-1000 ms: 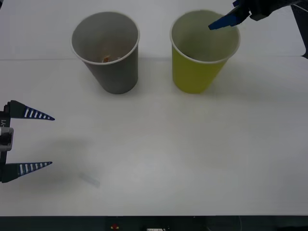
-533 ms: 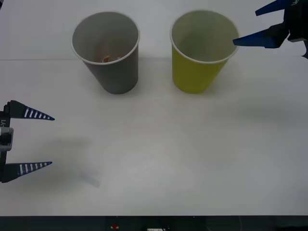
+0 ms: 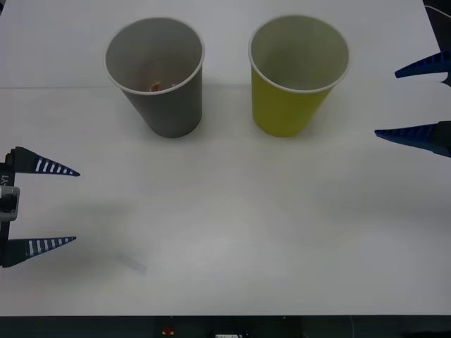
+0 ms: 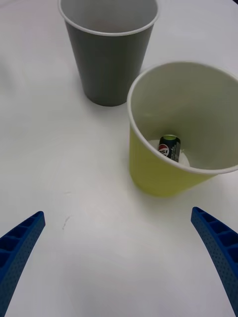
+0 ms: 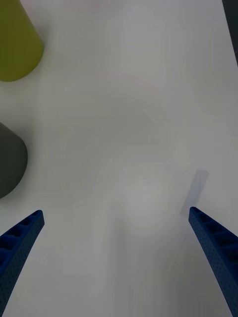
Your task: Put the can into the green bin and the plastic bottle into the gray bin
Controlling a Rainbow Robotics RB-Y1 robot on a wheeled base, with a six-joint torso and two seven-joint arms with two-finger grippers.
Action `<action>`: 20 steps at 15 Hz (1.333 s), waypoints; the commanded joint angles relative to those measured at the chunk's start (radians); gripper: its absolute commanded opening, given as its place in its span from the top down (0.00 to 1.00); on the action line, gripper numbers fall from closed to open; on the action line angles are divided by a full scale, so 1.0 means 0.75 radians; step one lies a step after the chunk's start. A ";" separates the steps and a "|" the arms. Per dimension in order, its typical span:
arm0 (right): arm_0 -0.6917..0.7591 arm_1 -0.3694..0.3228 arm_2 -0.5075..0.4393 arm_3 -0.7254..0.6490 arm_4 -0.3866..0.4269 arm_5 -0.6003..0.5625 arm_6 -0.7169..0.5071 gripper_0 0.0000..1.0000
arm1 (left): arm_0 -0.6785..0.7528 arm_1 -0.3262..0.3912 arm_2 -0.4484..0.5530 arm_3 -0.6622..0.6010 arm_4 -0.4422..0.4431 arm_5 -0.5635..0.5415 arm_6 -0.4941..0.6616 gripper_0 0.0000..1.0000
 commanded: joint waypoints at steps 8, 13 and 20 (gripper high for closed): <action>0.454 0.020 -0.150 -0.081 -0.212 0.000 0.457 0.00 | 0.000 0.000 0.000 0.000 0.000 0.000 0.000 0.00; 0.585 0.090 -0.197 -0.121 -0.210 0.000 0.559 0.00 | 0.000 0.000 0.000 0.000 0.000 0.000 0.000 0.00; 0.624 0.108 -0.189 -0.130 -0.200 0.000 0.588 0.00 | 0.000 0.000 0.000 0.000 0.000 0.000 0.000 0.00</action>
